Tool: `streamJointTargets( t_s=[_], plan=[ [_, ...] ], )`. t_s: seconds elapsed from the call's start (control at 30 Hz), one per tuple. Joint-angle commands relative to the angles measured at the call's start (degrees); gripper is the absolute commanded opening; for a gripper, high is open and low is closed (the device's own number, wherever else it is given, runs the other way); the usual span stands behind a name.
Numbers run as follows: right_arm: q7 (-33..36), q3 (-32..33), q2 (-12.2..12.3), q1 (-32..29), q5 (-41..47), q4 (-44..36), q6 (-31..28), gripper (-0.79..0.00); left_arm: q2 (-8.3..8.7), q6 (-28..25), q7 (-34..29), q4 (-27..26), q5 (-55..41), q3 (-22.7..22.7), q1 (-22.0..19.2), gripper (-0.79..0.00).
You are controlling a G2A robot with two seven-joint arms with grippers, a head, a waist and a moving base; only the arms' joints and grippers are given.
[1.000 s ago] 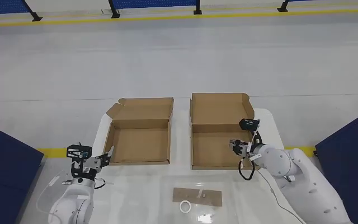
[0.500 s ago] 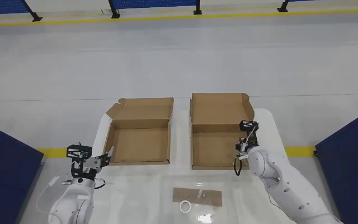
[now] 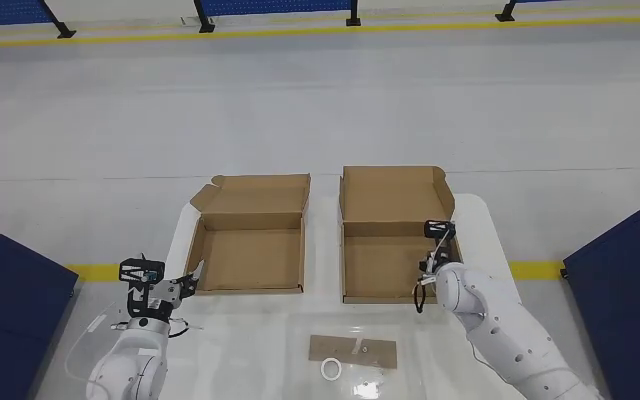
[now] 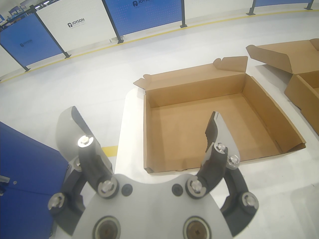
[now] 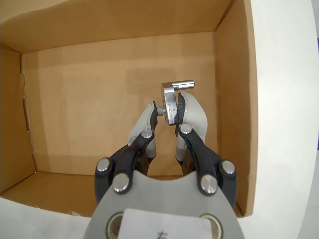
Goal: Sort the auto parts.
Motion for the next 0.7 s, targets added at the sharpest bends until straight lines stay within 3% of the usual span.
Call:
streamJointTargets(
  t_s=[0.0, 0.3, 0.53, 0.67],
  plan=[
    [0.2, -0.2, -0.2, 0.1, -0.4, 0.5, 0.0, -0.785, 0.00, 0.0, 0.0, 0.0, 0.0, 0.0, 0.0, 0.000],
    [1.3, -1.1, -1.1, 0.8, -2.1, 2.5, 0.3, -0.785, 0.00, 0.0, 0.0, 0.0, 0.0, 0.0, 0.0, 0.000],
    [2.0, -1.1, -1.7, 1.0, -3.4, 3.1, 0.3, -0.542, 0.00, 0.0, 0.0, 0.0, 0.0, 0.0, 0.0, 0.000],
    [2.1, -0.6, -1.9, 0.7, -4.0, 2.8, 0.4, -0.474, 0.00, 0.0, 0.0, 0.0, 0.0, 0.0, 0.0, 0.000]
  ],
)
